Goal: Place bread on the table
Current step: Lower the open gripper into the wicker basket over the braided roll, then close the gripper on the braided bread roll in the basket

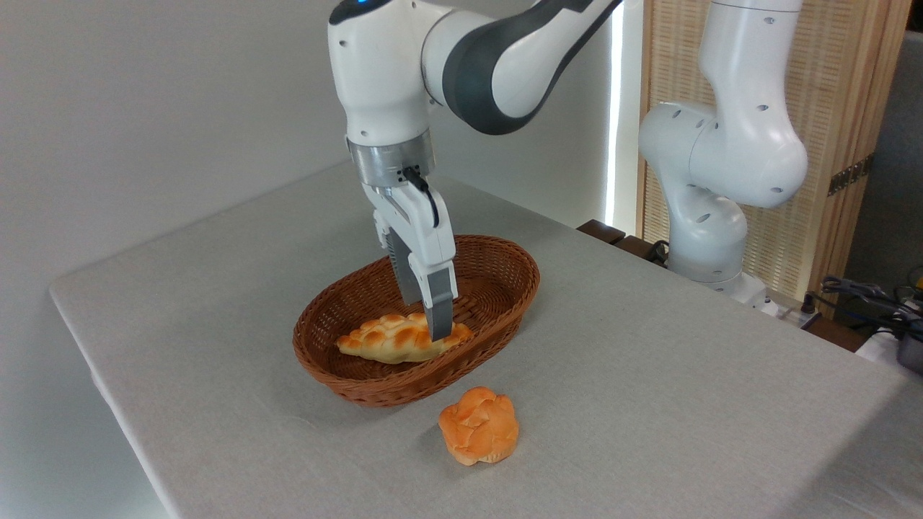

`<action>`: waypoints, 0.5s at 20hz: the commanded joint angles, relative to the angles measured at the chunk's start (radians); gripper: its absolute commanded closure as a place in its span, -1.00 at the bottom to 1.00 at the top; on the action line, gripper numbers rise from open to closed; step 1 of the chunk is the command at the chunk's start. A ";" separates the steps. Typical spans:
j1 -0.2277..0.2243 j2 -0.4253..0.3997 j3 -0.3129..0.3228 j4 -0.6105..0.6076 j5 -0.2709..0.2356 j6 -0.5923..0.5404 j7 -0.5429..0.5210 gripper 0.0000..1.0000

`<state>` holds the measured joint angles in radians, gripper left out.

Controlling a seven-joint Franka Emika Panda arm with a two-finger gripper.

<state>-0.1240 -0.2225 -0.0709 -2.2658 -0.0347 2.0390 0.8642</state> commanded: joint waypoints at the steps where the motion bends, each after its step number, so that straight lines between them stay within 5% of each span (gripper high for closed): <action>1: -0.008 0.002 0.008 -0.021 0.007 0.026 0.058 -1.00; 10: -0.026 0.022 0.008 -0.093 0.009 0.152 0.062 -1.00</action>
<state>-0.1356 -0.2045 -0.0710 -2.3317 -0.0344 2.1540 0.9111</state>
